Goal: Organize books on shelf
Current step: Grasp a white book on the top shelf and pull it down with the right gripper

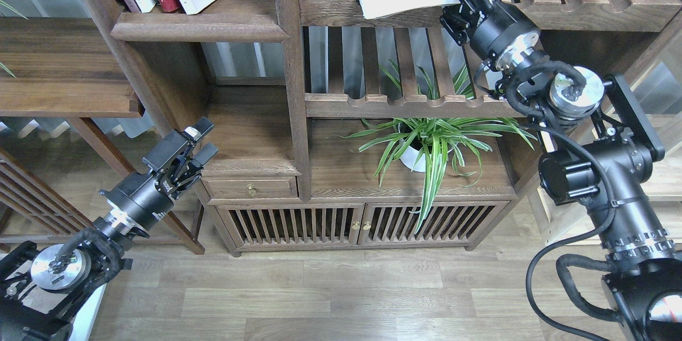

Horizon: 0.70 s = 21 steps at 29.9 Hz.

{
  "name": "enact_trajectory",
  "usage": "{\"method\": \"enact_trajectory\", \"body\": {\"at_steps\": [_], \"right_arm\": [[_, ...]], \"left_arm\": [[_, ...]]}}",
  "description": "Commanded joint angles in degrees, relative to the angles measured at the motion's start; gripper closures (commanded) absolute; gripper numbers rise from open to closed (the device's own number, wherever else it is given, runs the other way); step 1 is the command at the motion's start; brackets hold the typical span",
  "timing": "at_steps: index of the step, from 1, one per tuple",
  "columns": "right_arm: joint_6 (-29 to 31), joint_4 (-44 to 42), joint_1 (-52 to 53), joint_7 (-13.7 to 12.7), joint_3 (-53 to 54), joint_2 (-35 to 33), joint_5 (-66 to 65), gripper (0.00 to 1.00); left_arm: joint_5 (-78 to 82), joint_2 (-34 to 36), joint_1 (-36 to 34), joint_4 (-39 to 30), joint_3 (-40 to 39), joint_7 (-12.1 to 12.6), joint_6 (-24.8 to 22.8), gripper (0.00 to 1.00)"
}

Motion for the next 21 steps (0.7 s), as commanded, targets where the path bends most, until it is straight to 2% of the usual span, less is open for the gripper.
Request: {"method": "enact_trajectory", "body": {"at_steps": [1,7,21], "right_arm": [[1.0,0.1,-0.5,-0.2,0.7,-0.4,0.3,0.91],[5.2,0.4,-3.0,-2.4,2.3,-0.5,0.8,0.94],[6.4,6.2,-7.4,-2.6,6.9,-2.9,5.8,0.94]], "left_arm": [[0.3,-0.4,-0.1,0.0,0.1,0.0,0.0,0.03],[0.8,-1.3,-0.2,0.0,0.0,-0.1,0.0,0.02],[0.9,-7.7,-6.2,1.0,-1.0,-0.3,0.0,0.02]]}}
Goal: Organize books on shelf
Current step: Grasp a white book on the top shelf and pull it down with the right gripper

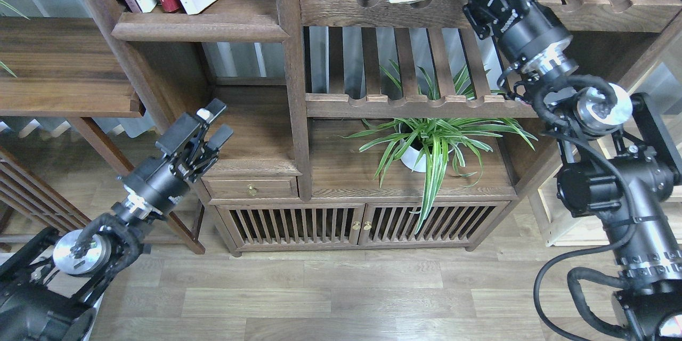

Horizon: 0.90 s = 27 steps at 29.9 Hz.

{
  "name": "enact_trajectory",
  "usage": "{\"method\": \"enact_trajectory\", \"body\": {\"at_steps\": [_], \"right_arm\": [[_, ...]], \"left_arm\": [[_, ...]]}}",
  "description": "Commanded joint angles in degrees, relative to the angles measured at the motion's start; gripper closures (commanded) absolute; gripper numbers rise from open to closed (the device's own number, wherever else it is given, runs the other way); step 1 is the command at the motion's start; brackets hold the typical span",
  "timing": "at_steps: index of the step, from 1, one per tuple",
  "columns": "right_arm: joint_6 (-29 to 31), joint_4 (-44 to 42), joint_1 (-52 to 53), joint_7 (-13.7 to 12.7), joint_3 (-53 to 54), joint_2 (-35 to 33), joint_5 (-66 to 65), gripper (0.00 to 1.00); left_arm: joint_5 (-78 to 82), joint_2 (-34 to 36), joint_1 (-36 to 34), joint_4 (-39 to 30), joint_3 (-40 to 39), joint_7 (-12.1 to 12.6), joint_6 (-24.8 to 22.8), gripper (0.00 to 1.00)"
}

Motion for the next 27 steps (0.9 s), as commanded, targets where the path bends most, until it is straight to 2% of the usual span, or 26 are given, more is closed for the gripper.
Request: {"method": "enact_trajectory", "body": {"at_steps": [1,8,12,20,27], "right_arm": [[0.0,2.1,-2.2,0.0,0.7,-1.6,1.3,0.94],[4.0,3.9,-6.1,0.0,1.3,-2.3,1.8,0.94],[6.9,3.9,-6.4,0.0,1.3,-2.2,1.8,0.94],[12.6,4.0,-9.9,-1.2,1.3,-2.4,1.8,0.94],[21.2,4.1,-16.0,-1.9,1.3,-3.8,1.8,0.95]], "left_arm": [[0.2,-3.1,-2.5,1.3,0.3,0.0,0.0,0.02],[0.6,-9.2,-7.9,5.6,1.1,0.1,0.0,0.02],[0.7,-14.9,-13.6,10.2,1.3,0.1,0.0,0.02],[0.7,-15.1,-19.9,11.7,4.5,0.0,0.0,0.02],[0.7,-15.1,-22.1,11.8,5.2,-0.1,0.0,0.02]]}}
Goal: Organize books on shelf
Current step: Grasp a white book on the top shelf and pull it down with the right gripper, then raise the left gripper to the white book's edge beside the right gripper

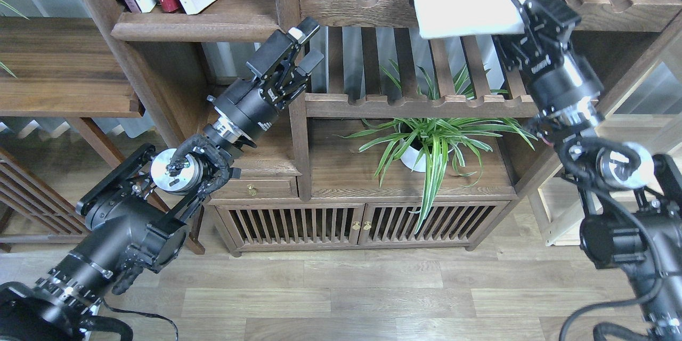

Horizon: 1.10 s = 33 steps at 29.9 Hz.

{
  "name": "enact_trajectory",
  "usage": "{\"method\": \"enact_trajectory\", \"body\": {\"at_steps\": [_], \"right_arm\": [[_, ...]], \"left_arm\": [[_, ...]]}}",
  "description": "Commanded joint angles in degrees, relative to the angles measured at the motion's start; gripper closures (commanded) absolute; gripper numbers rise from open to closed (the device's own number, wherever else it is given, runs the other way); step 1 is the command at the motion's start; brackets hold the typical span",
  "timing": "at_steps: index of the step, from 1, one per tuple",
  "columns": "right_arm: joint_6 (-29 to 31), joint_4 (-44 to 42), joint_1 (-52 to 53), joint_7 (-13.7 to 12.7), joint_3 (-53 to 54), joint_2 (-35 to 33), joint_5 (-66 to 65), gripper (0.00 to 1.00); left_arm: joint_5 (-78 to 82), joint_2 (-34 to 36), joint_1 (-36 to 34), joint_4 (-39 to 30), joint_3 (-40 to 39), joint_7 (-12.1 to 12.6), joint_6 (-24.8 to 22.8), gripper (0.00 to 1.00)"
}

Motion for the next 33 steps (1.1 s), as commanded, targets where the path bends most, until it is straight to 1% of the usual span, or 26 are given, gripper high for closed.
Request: {"method": "enact_trajectory", "body": {"at_steps": [1,5,7,10,12,17,19,27,33], "right_arm": [[4.7,0.0,-2.7,0.0,0.0,-1.0,0.0,0.95],[7.9,0.1,-4.1,0.0,0.1,-0.7,0.0,0.95],[9.1,0.1,-4.7,0.0,0.1,-0.4,0.0,0.95],[11.7,0.1,-5.2,0.1,-0.5,0.1,0.0,0.95],[11.7,0.1,-5.6,0.1,-0.7,0.4,0.0,0.95],[11.7,0.1,-6.3,0.1,-1.7,1.4,0.0,0.95],[11.7,0.1,-6.7,0.1,-2.5,1.5,-0.1,0.95],[11.7,0.1,-7.1,0.3,-3.3,1.8,0.0,0.95],[11.7,0.1,-7.1,0.2,-3.3,2.4,-0.1,0.95]], "left_arm": [[0.0,0.0,-1.2,0.1,0.5,-0.1,0.0,0.02],[-0.1,0.0,-2.2,0.2,2.5,-0.4,0.0,0.02],[-0.1,0.0,-2.4,0.2,3.7,-1.5,0.0,0.02],[-0.1,0.0,-3.6,0.7,4.9,-4.1,0.0,0.02],[-0.2,0.0,-4.7,1.1,5.1,-5.8,0.0,0.02],[-0.2,0.0,-7.1,1.6,5.2,-11.1,0.0,0.02],[-0.3,0.0,-7.9,1.6,5.3,-12.3,0.0,0.02],[-0.9,0.0,-10.4,1.5,10.4,-12.5,0.0,0.02],[-0.9,0.0,-10.8,1.5,12.9,-12.6,0.0,0.02]]}}
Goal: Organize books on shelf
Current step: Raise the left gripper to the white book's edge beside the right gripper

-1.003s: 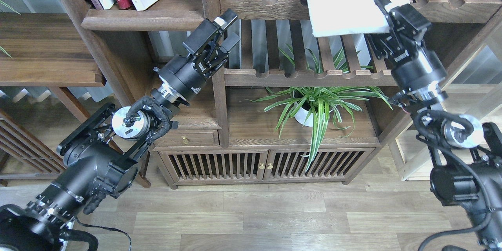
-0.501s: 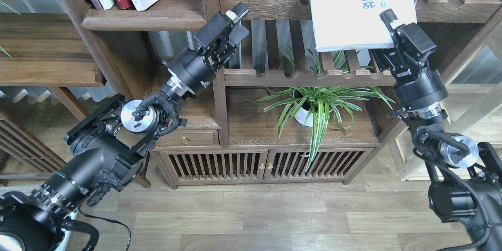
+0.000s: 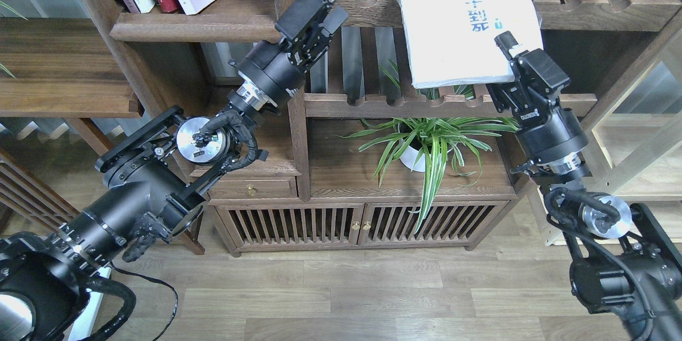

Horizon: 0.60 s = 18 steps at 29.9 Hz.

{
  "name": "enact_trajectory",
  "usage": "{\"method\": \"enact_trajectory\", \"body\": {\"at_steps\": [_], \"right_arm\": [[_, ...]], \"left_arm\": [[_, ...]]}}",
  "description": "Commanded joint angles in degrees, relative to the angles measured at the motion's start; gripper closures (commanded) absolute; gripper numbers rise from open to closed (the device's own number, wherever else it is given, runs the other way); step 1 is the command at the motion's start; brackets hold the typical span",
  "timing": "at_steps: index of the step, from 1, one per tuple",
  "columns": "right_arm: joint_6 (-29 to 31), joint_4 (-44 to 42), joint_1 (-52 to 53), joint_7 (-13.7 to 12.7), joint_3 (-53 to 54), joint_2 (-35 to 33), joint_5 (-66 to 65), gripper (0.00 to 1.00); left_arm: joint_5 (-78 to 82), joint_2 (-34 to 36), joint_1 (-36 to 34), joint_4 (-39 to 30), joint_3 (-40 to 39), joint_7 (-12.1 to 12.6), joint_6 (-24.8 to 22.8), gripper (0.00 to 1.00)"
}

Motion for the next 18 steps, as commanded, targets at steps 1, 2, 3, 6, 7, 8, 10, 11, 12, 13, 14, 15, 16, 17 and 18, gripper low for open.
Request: {"method": "enact_trajectory", "body": {"at_steps": [1,2,3,6,7,8,10,11,12,13,14,15,16,17,18], "right_arm": [[0.0,0.0,0.0,-0.1,-0.1,0.1,0.1,0.95],[0.0,0.0,0.0,-0.1,-0.1,0.1,0.0,0.95],[0.0,0.1,0.1,-0.1,-0.1,0.1,0.0,0.95],[0.0,0.1,0.4,-0.1,-0.2,0.2,0.1,0.95],[0.0,0.3,0.5,-0.1,-0.4,0.4,0.1,0.96],[0.0,0.1,0.7,-0.1,-0.8,0.6,0.1,0.96],[0.0,0.1,1.1,-0.1,-0.9,0.8,0.0,0.96],[0.0,0.1,1.5,-0.1,-1.0,0.9,0.0,0.96],[0.0,0.1,1.8,-0.2,-1.0,1.1,0.0,0.95],[0.0,0.1,2.4,-0.3,-1.3,1.4,0.0,0.96],[0.0,0.1,3.0,-0.3,-1.8,1.4,0.0,0.96],[0.0,0.1,3.9,-0.3,-2.5,1.4,0.0,0.96],[0.0,0.1,4.6,-0.3,-3.0,1.3,0.0,0.96],[0.0,0.1,5.4,-0.3,-3.4,1.2,0.0,0.96],[0.0,0.1,5.7,-0.3,-3.6,1.2,0.0,0.96]], "left_arm": [[0.0,0.0,-0.1,-0.1,1.1,0.0,0.0,0.02],[0.1,0.0,-0.1,0.0,1.2,0.0,0.5,0.02],[0.1,0.0,-0.1,-0.1,1.2,0.0,1.6,0.02],[-0.1,0.0,-0.2,-0.4,1.8,-0.2,3.7,0.02],[0.0,0.0,-0.3,-0.4,1.9,-0.2,4.0,0.02],[0.0,0.0,-0.5,-0.4,1.9,-0.2,4.1,0.02],[0.0,0.0,-0.9,-0.3,2.2,-0.1,4.2,0.02],[0.0,0.0,-1.1,-0.3,2.2,-0.1,4.3,0.02],[0.0,0.0,-1.4,-0.3,2.2,-0.1,4.3,0.02],[0.0,0.0,-1.7,-0.3,2.2,0.1,4.3,0.02],[0.0,0.0,-1.8,-0.3,2.3,0.2,4.4,0.02],[0.0,0.0,-2.3,-0.3,2.3,0.2,4.4,0.02],[0.0,0.0,-2.6,-0.2,2.3,0.2,4.5,0.02],[-0.1,0.0,-3.0,-0.2,2.3,0.2,4.7,0.02],[-0.1,0.0,-3.2,-0.2,2.3,0.2,4.7,0.02]]}}
